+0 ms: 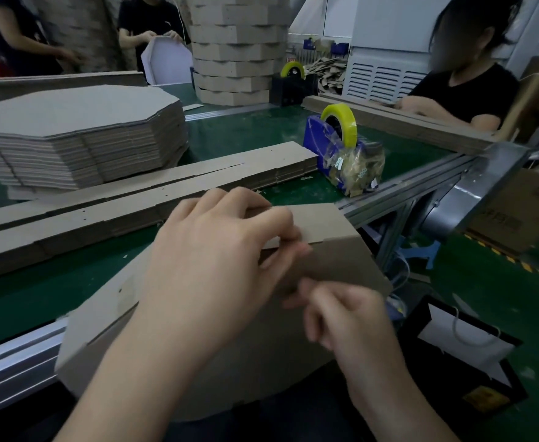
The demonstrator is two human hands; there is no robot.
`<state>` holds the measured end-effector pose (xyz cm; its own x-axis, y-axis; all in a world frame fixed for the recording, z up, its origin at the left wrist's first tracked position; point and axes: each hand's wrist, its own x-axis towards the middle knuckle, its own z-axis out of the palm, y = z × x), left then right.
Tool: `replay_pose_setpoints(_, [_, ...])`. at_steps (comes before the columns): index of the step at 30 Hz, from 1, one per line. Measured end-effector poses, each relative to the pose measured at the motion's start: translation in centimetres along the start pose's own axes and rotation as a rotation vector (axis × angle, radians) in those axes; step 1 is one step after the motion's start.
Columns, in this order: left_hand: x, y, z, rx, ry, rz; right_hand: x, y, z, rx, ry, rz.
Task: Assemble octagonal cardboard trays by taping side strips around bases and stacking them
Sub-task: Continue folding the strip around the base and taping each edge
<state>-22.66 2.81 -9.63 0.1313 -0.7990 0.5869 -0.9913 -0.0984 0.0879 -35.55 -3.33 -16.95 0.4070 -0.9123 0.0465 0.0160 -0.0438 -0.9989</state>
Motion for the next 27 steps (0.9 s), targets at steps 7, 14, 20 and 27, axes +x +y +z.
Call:
replay_pose_setpoints(7, [-0.6,0.1,0.2,0.138,-0.057,0.03,2.4,-2.1,-1.5,-0.653,0.29,-0.803])
replay_pose_setpoints(14, [-3.6,-4.0,-1.0,-0.285,0.059,-0.146,4.0,-1.2,-2.8,-0.566,0.101,-0.795])
replay_pose_setpoints(20, [-4.0,-4.4,-1.0,-0.548,0.193,-0.189,4.6,-0.6,-4.0,-0.472,0.033,-0.814])
replay_pose_setpoints(27, [-2.7,-3.3,-0.3,-0.397,0.052,-0.089,4.6,1.9,-4.8,-0.378,0.022,-0.646])
